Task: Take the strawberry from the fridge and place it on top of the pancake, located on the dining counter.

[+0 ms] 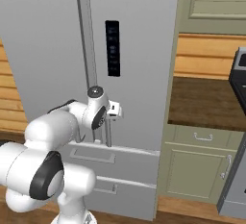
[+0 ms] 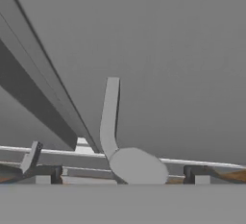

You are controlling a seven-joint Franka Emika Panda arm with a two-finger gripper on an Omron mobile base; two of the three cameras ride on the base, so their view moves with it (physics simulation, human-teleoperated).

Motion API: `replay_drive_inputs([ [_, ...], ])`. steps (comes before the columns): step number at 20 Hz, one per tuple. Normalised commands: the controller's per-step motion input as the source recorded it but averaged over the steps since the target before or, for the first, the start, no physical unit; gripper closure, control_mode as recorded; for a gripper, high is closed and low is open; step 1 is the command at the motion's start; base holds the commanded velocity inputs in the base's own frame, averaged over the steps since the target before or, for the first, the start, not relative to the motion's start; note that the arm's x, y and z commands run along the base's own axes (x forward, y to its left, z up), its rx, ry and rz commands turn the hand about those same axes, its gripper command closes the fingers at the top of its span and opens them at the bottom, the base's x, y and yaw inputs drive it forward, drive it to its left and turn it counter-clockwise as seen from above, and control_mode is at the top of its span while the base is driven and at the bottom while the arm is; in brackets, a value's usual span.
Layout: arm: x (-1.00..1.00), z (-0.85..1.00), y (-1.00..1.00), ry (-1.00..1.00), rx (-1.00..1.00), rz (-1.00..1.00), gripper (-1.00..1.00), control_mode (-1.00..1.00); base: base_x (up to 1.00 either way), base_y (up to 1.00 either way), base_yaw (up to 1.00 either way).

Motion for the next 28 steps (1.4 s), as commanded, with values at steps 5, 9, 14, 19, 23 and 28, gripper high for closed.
replay_drive_inputs([
  [5,0.31,0.00,0.00,-0.05,0.00,0.00,-1.00,-1.00,0.00,0.00,0.00],
  [9,0.19,-0.01,0.00,-0.06,0.00,0.00,-1.00,-1.00,0.00,0.00,0.00],
  [14,0.08,-0.12,-0.02,-0.06,0.00,0.00,1.00,-1.00,0.00,0.00,0.00],
  [19,-0.08,-0.08,-0.20,-0.09,0.02,-0.01,1.00,-1.00,0.00,0.00,0.00],
  [23,-0.59,-0.24,-0.69,0.07,0.05,-0.05,1.00,-1.00,0.00,0.00,0.00],
  [28,-0.70,-0.37,-1.00,0.26,0.09,-0.04,1.00,-1.00,0.00,0.00,0.00],
])
